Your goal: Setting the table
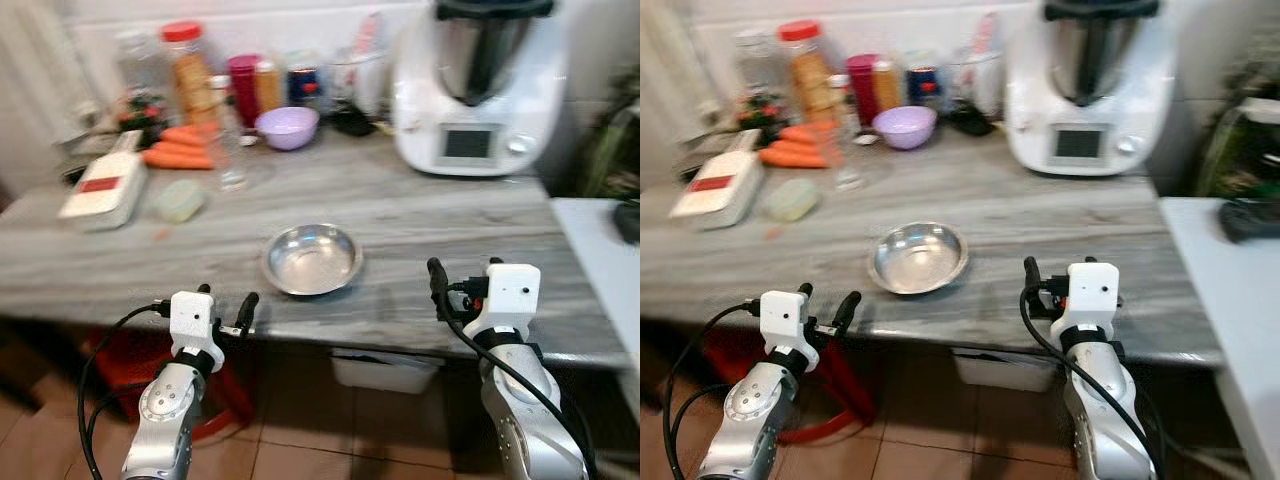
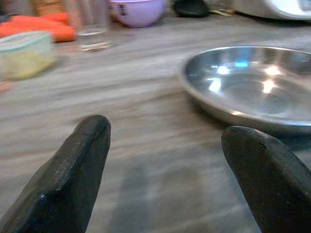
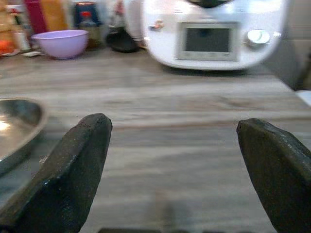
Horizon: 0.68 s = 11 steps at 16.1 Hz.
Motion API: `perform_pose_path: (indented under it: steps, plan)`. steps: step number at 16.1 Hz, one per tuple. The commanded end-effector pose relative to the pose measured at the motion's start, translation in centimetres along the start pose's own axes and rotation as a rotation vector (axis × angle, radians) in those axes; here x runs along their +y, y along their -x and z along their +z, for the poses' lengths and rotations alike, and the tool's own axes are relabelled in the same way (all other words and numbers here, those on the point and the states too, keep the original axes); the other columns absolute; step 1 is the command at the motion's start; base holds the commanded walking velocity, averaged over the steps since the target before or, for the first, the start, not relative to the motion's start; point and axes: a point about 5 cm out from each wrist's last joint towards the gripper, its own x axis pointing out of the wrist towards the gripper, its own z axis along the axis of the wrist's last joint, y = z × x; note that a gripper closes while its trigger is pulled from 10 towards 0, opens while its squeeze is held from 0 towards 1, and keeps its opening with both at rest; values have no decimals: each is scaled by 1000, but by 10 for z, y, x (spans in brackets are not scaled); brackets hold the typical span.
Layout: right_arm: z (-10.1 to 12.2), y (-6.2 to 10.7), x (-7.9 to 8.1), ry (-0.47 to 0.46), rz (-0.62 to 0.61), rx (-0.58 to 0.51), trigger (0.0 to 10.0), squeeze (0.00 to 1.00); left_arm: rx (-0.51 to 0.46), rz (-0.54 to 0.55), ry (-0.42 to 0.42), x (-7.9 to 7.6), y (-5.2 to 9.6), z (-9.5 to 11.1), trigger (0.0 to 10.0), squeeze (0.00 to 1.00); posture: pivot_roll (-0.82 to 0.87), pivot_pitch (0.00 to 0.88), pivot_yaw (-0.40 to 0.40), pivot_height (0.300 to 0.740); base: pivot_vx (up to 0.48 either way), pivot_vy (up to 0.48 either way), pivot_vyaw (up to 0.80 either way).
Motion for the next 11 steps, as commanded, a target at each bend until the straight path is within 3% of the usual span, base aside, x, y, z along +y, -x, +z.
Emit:
perform_pose_path:
  steps: [1, 4, 6, 11]
  plan:
    - [5, -1, 2, -22, 4, -20, 10000, 0, 13, 14, -19, 3, -1, -1, 10000, 0, -58, 0, 96, 740, 0, 0, 0]
    - [7, -1, 1, -50, 5, -41, 10000, 0, 16, 21, -21, 2, -2, 0, 10000, 0, -56, 0, 97, 740, 0, 0, 0]
    - [3, -3, -2, -29, -35, -2, 10000, 0, 19, 23, -29, 2, -2, 0, 10000, 0, -56, 0, 98, 740, -279, 0, 0]
    - [2, -1, -5, -15, -61, -43, 10000, 0, 14, 28, -35, 4, -2, 2, 10000, 0, -54, 0, 102, 740, -290, 0, 0]
